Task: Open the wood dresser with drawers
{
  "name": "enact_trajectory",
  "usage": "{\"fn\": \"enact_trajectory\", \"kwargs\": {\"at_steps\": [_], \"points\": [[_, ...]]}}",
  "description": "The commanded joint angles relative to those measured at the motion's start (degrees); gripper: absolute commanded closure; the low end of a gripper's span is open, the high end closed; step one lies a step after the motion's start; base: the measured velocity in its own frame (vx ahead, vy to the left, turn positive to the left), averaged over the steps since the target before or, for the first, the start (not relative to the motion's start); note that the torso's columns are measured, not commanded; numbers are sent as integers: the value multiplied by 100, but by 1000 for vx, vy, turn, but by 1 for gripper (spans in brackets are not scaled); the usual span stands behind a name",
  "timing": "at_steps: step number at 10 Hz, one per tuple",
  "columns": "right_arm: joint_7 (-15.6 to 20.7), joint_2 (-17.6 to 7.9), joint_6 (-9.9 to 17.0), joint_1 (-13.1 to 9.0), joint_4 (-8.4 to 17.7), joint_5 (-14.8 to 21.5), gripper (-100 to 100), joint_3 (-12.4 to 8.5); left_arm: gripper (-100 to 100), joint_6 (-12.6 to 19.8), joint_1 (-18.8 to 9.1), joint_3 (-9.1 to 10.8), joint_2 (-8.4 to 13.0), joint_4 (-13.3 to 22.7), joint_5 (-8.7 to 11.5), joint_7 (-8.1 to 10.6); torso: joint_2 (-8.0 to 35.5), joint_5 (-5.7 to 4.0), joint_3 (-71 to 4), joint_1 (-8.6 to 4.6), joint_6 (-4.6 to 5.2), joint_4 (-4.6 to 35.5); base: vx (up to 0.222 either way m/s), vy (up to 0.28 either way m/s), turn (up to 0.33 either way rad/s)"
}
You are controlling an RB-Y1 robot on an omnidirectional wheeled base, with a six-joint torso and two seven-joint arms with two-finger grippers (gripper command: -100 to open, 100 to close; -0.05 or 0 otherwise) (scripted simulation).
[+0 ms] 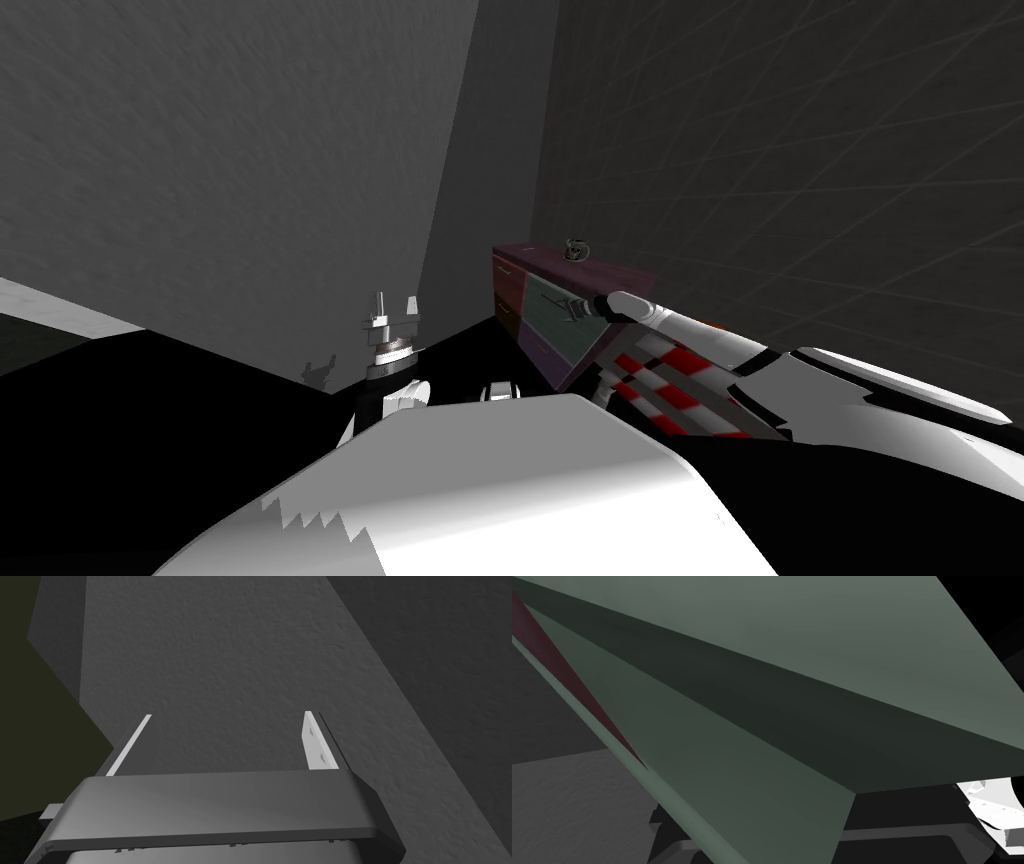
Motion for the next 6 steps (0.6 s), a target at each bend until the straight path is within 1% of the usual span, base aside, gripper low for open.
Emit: {"fn": "enact_trajectory", "kwargs": {"at_steps": [1, 2, 3, 4, 6], "points": [[0, 1, 1, 0, -2, -1, 100, -1, 0, 0, 0, 0, 0, 0, 0, 0, 4, -4, 4, 5, -2, -3, 0, 0, 0], [-24, -24, -13, -11, -36, 2, 100, -4, 0, 0, 0, 0, 0, 0, 0, 0, 5, -2, 5, 16, -3, -3, -61, 94, 10], [-32, -32, -17, -15, -48, 3, 100, -6, 0, 0, -1, -1, -1, 0, 0, 0, 14, -4, 12, 37, 9, -16, -94, 154, -35], [-47, -48, -27, -22, -71, 4, 100, -8, 0, 0, -1, -1, -1, 0, 0, 0, 16, 4, 13, 46, 2, -5, -95, 135, -30], [-79, -80, -46, -37, -117, 8, 100, -12, 0, 0, -1, -2, -2, 0, 0, 0, 6, 4, 6, 37, -5, -4, -90, 183, -17]]}}
